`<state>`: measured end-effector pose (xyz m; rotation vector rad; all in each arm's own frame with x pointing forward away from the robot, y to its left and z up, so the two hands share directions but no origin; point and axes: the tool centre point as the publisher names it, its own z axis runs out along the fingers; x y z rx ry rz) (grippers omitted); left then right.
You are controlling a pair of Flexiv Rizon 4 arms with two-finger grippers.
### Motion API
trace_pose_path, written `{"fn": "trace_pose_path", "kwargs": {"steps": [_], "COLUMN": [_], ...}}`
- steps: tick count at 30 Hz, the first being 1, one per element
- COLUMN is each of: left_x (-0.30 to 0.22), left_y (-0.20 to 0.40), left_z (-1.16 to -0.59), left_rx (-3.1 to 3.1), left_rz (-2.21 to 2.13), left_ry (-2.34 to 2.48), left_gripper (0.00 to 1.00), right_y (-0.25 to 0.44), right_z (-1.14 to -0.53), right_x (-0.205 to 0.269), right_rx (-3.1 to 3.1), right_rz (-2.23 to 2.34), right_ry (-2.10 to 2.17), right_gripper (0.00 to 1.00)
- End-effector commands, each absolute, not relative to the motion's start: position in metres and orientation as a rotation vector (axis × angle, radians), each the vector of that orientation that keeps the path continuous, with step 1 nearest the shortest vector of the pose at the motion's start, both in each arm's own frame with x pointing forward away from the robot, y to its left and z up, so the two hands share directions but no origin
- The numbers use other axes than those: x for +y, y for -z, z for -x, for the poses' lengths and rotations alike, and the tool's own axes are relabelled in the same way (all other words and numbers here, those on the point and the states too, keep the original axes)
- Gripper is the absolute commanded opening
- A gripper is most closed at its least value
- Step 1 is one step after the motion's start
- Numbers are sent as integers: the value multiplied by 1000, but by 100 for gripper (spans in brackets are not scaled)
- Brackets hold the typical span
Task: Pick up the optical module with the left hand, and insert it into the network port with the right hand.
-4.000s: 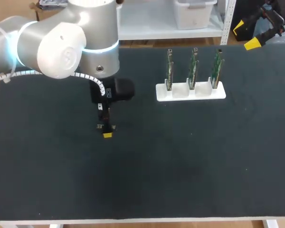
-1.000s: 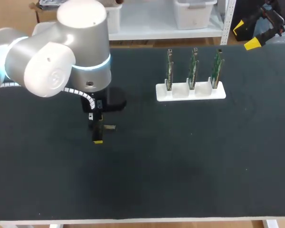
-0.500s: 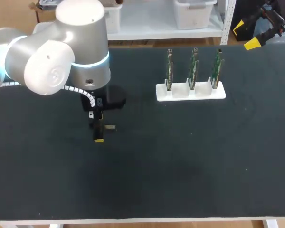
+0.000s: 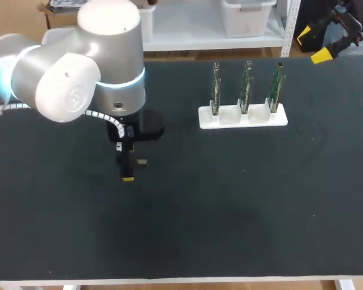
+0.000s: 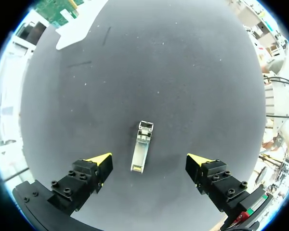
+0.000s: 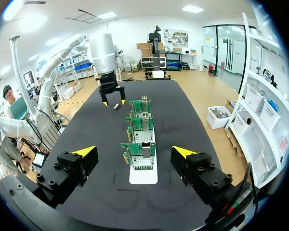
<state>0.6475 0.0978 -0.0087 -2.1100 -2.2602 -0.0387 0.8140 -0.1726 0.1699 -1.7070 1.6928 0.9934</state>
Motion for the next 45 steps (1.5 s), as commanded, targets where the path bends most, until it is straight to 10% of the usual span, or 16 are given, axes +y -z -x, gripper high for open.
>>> {"fn": "trace_pose_path", "kwargs": {"steps": [1,16,22,45], "left_x": [98,98,98,104], "left_y": [9,12,12,12], "left_z": [-649,-651,-652,-654], "left_rx": [-2254,-2242,-2236,-2247], "left_rz": [2111,2108,2114,2116], "left_ry": [33,3,9,-91], "left_gripper": [100,100,0,0], "right_y": [-170,-170,-170,-170], "right_z": [-822,-822,-822,-822], "right_x": [-174,-174,-174,-174], "right_rx": [1618,1618,1618,1618], "right_rz": [1871,1871,1871,1871], "right_ry": [-1268,-1268,-1268,-1268], "right_gripper": [100,100,100,100]}}
